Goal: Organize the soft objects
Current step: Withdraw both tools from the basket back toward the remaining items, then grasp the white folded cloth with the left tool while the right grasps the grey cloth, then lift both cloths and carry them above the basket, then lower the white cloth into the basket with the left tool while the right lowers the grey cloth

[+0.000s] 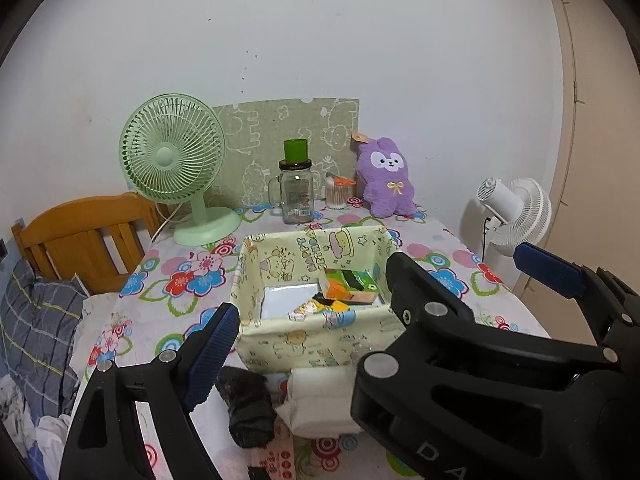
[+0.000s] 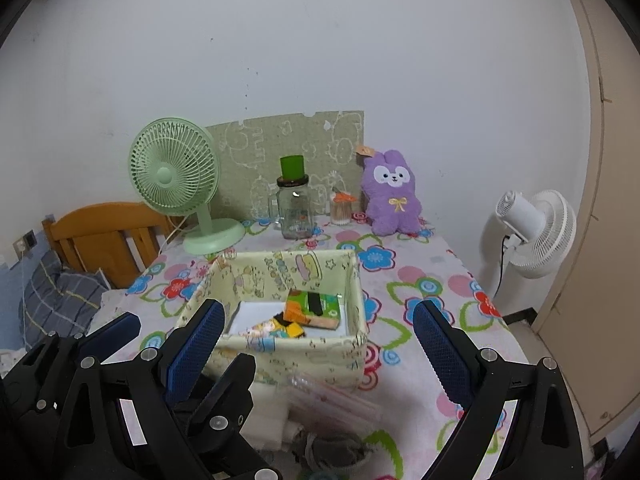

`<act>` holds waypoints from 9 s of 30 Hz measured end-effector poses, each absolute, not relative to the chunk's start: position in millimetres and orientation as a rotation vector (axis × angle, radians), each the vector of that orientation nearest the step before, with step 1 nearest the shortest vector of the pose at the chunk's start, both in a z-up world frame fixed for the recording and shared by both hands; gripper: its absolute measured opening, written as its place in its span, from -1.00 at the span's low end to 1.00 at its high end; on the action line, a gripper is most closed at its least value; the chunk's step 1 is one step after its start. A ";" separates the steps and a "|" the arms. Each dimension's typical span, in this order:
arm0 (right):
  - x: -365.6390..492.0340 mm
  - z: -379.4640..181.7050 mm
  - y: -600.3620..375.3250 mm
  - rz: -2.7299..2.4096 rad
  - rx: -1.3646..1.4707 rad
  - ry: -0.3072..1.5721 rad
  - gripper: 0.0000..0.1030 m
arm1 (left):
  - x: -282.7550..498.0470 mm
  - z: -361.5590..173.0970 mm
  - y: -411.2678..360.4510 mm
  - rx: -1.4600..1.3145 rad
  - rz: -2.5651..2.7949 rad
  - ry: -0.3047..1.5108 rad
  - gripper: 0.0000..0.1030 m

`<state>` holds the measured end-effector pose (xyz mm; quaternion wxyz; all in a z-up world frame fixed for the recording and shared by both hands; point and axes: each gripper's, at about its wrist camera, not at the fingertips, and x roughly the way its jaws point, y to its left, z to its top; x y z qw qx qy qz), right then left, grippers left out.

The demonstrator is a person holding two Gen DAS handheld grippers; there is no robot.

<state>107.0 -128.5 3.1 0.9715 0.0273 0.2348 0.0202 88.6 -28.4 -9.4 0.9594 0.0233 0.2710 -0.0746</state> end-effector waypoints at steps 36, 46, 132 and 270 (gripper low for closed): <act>52.2 -73.4 -142.2 0.016 0.072 0.495 0.88 | 41.9 -83.6 -40.0 0.051 -0.160 0.604 0.79; 62.9 -101.5 -142.5 0.015 0.086 0.568 0.89 | 50.0 -107.7 -38.6 0.053 -0.117 0.653 0.79; 80.3 -110.1 -141.1 0.071 0.171 0.591 -0.59 | 77.5 -120.2 -28.8 -0.014 -0.071 0.749 -0.33; 269.0 -51.3 -94.2 0.195 0.085 0.627 0.32 | 232.5 -54.3 -1.2 0.022 -0.089 0.744 0.62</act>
